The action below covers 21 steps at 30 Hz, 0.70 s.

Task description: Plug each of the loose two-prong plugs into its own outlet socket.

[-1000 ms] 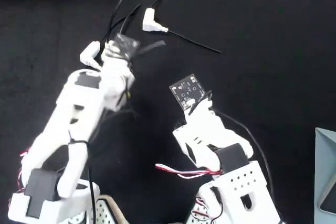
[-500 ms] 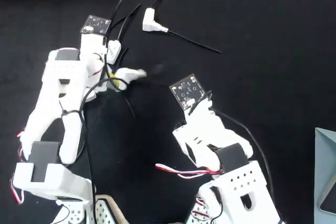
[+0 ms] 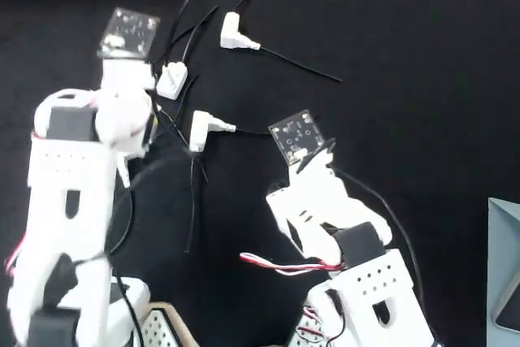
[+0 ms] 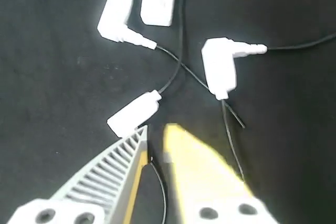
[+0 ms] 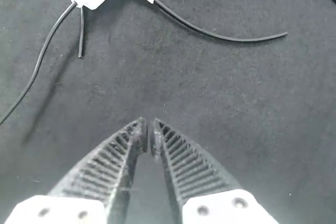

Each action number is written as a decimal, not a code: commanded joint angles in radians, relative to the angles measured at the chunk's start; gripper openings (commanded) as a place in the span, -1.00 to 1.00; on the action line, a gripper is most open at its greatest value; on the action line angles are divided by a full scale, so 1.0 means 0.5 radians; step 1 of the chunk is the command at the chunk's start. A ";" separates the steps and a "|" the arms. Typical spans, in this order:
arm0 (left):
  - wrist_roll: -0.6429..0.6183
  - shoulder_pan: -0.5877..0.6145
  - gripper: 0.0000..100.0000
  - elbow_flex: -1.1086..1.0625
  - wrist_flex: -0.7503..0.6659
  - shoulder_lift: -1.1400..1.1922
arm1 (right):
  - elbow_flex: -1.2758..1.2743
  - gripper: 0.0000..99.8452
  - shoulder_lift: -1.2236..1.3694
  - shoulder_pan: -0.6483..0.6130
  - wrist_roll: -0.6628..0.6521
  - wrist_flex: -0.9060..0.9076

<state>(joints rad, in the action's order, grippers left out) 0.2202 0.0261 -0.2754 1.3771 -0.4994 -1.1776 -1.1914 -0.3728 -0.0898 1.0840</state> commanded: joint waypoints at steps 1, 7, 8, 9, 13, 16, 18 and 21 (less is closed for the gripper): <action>-0.021 -0.069 -0.95 -0.293 -0.064 -0.393 | 0.084 -0.97 -0.032 0.034 0.101 -0.025; -0.255 -0.054 -0.94 -0.962 -0.494 -0.865 | 0.186 -0.97 -0.035 0.206 0.242 -0.025; -0.258 -0.054 -0.94 -1.066 -0.555 -0.951 | 0.186 -0.97 -0.035 0.224 0.242 -0.025; -0.261 -0.054 -0.94 -1.162 -0.611 -1.031 | 0.183 -0.97 -0.035 0.236 0.242 -0.025; -0.353 -0.054 -0.94 -1.481 -0.752 -1.280 | 0.170 -0.98 -0.035 0.273 0.242 0.018; -0.359 -0.054 -0.94 -1.674 -0.835 -1.421 | 0.158 -0.98 -0.140 0.279 0.261 0.086; -0.359 -0.054 -0.94 -1.784 -0.878 -1.485 | 0.121 -0.98 -0.296 0.279 0.325 0.144; -0.359 -0.054 -0.94 -1.923 -0.918 -1.577 | -0.023 -0.98 -0.606 0.270 0.334 0.178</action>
<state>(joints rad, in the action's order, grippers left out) 0.0468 0.0046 -1.1776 0.9582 -1.2267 -1.1546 -1.3725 -0.2440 0.0652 1.1607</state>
